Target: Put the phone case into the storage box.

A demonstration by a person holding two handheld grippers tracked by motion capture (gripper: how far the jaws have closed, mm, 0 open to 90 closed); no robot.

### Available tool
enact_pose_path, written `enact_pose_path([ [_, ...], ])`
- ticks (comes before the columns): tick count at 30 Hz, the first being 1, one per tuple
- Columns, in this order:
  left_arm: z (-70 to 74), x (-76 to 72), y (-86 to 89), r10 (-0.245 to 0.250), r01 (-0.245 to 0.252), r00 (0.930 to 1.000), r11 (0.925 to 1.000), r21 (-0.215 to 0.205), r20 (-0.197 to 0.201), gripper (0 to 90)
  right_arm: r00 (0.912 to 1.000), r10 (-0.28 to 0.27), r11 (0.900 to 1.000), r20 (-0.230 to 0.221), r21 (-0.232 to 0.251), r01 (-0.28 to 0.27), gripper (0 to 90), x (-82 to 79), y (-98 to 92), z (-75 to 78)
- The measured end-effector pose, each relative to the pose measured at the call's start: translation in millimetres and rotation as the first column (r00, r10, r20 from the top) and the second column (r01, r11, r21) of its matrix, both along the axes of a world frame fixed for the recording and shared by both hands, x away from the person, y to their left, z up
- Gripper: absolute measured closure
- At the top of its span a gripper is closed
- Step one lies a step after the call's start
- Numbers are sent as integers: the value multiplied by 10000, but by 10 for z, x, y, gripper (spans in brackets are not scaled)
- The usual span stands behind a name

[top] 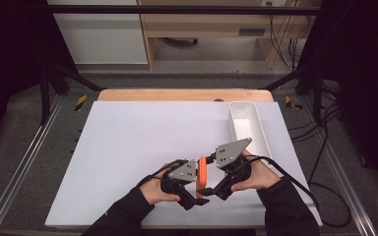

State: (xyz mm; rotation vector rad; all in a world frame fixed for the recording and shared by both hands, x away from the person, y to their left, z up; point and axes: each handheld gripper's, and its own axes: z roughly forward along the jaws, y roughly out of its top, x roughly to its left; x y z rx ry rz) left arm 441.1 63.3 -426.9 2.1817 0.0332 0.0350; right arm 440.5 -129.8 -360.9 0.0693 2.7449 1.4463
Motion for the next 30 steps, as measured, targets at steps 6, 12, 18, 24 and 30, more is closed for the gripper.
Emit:
enact_pose_path([
  [6, 0, -4, -1, 52, -52, 10000, 10000, -10, -55, 152, 10000, 0, 10000, -34, -13, 0, 162, 2, 1, 1],
  [12, 2, -9, 3, 49, -50, 9999, 10000, -75, -112, 123, 10000, -20, 10000, -6, -12, 20, 162, -1, 1, 1],
  [18, 15, -18, 17, 183, -186, 9997, 9997, -182, -173, 42, 10000, -72, 9999, 27, 123, 72, 161, 2, -20, 25],
  [24, 51, -2, 72, 485, -496, 9984, 9980, -404, -285, 8, 9997, -204, 9997, 98, 169, 203, 161, 5, -57, 57],
  [30, 90, 12, 154, 689, -705, 9972, 9959, -566, -302, 5, 9988, -449, 9986, 195, 286, 443, 160, 15, -127, 123],
])
